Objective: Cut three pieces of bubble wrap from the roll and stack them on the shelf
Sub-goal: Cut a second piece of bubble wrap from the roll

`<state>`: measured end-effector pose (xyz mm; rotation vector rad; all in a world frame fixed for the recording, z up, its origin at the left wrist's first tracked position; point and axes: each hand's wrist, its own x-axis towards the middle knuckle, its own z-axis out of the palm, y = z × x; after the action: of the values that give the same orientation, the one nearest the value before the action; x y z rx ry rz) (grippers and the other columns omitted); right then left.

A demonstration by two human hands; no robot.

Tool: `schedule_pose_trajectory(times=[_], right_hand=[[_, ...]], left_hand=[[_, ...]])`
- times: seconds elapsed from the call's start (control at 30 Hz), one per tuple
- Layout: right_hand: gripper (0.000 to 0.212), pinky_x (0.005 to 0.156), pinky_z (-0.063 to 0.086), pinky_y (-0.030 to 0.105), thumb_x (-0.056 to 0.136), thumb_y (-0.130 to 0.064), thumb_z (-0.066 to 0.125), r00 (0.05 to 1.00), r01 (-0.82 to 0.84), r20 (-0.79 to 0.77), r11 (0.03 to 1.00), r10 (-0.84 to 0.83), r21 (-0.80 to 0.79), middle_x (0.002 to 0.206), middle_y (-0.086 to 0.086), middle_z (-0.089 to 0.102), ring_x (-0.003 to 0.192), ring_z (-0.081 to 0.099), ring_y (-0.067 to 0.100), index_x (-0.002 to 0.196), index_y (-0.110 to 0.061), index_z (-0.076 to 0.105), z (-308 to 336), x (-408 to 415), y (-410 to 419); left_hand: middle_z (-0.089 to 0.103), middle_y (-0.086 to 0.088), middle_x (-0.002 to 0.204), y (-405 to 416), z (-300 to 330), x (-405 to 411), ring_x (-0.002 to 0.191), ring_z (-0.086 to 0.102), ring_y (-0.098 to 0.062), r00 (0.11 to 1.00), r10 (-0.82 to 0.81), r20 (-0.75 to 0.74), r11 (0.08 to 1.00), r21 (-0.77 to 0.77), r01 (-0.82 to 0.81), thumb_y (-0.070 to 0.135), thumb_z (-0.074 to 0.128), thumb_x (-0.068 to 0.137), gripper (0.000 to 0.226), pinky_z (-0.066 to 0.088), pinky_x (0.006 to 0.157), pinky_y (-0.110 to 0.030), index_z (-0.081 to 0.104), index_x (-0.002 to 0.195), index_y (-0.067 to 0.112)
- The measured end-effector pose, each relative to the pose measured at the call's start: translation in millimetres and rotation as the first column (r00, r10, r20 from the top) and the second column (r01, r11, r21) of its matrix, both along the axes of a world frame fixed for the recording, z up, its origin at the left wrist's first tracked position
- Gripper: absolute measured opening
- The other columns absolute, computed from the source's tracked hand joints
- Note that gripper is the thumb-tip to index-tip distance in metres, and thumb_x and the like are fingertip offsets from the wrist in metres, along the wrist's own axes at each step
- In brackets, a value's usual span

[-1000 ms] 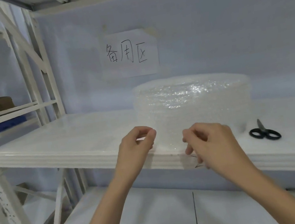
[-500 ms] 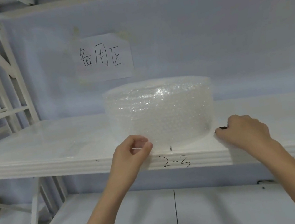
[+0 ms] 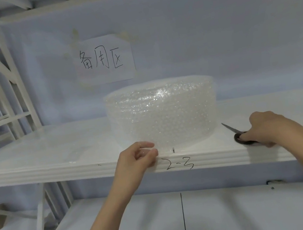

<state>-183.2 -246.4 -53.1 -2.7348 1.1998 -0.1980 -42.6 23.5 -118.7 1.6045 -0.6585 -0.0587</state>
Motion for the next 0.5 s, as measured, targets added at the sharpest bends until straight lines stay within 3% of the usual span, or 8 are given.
schedule_pose_trajectory(times=[0.07,0.13,0.17,0.23,0.3,0.4,0.43,0.5], right_hand=[[0.043,0.049,0.037,0.027,0.082,-0.043,0.064,0.999,-0.017,0.037,1.000,0.018,-0.019,0.063,0.007,0.055,0.053,0.051,0.022,0.065,-0.008,0.046,1.7,-8.7,2.9],[0.049,0.054,0.043,0.030,0.081,-0.046,0.065,0.972,-0.045,0.232,0.998,0.032,0.050,0.054,0.009,0.063,0.054,0.057,0.028,0.056,-0.005,0.054,-0.5,-22.3,6.5],[0.049,0.059,0.051,0.033,0.081,-0.044,0.066,0.921,-0.120,0.387,0.976,0.042,0.180,0.053,0.010,0.068,0.056,0.063,0.032,0.054,-0.003,0.061,-2.5,-29.8,12.3],[0.037,0.068,0.061,0.036,0.082,-0.031,0.070,0.707,-0.409,0.705,0.780,-0.058,0.474,0.068,0.016,0.076,0.064,0.072,0.033,0.065,0.002,0.071,-11.0,-42.6,31.0],[0.029,0.058,0.061,0.025,0.075,-0.021,0.069,0.576,-0.649,0.786,0.457,-0.227,0.608,0.080,0.020,0.076,0.062,0.072,0.022,0.075,0.007,0.071,-30.2,-47.7,54.0],[0.036,0.049,0.055,0.022,0.055,-0.025,0.088,0.627,-0.731,0.739,0.143,-0.245,0.667,0.078,0.018,0.073,0.061,0.069,0.015,0.071,0.004,0.074,-72.4,-37.2,79.0],[0.032,0.049,0.054,0.023,0.055,-0.023,0.089,0.663,-0.719,0.717,0.083,-0.214,0.690,0.077,0.016,0.071,0.061,0.067,0.015,0.069,0.002,0.074,-84.2,-31.7,86.6],[0.015,0.051,0.050,0.025,0.070,-0.018,0.072,0.724,-0.684,0.681,0.019,-0.114,0.730,0.077,0.015,0.063,0.062,0.061,0.017,0.065,-0.004,0.070,-98.0,-20.4,105.6]], left_hand=[[0.075,-0.013,0.077,-1.2,-1.2,0.0,0.069,0.070,-0.012,1.000,0.006,-0.001,1.000,-0.001,-0.006,0.009,0.070,0.084,0.007,0.059,0.086,-0.037,0.075,0.088,0.013],[0.074,-0.003,0.066,-1.2,-1.5,0.6,0.064,0.067,-0.010,1.000,0.004,0.004,1.000,0.000,-0.004,0.007,0.068,0.086,0.008,0.060,0.076,-0.027,0.075,0.083,0.008],[0.072,0.001,0.063,-1.1,-1.7,1.0,0.062,0.065,-0.010,1.000,-0.001,0.004,1.000,-0.002,0.001,0.007,0.068,0.086,0.009,0.060,0.070,-0.022,0.075,0.081,0.006],[0.071,0.003,0.060,-1.0,-2.5,2.5,0.059,0.063,-0.009,1.000,-0.007,-0.011,1.000,-0.013,0.007,0.008,0.067,0.087,0.011,0.056,0.062,-0.017,0.074,0.080,0.004],[0.072,0.002,0.064,-1.5,-3.4,4.3,0.059,0.063,-0.009,0.999,-0.010,-0.032,1.000,-0.022,0.009,0.011,0.067,0.088,0.013,0.055,0.062,-0.017,0.074,0.081,0.004],[0.072,0.002,0.069,-0.6,-3.8,7.0,0.061,0.064,-0.009,0.998,-0.015,-0.055,1.000,-0.028,0.013,0.015,0.066,0.089,0.015,0.056,0.063,-0.019,0.075,0.083,0.004],[0.072,0.001,0.069,0.4,-3.8,7.7,0.062,0.064,-0.009,0.998,-0.017,-0.057,0.999,-0.032,0.015,0.015,0.066,0.089,0.014,0.056,0.063,-0.019,0.074,0.084,0.005],[0.073,0.001,0.069,1.9,-2.8,8.3,0.061,0.064,-0.008,0.998,-0.020,-0.059,0.999,-0.031,0.018,0.013,0.067,0.089,0.012,0.055,0.061,-0.017,0.074,0.084,0.005]])
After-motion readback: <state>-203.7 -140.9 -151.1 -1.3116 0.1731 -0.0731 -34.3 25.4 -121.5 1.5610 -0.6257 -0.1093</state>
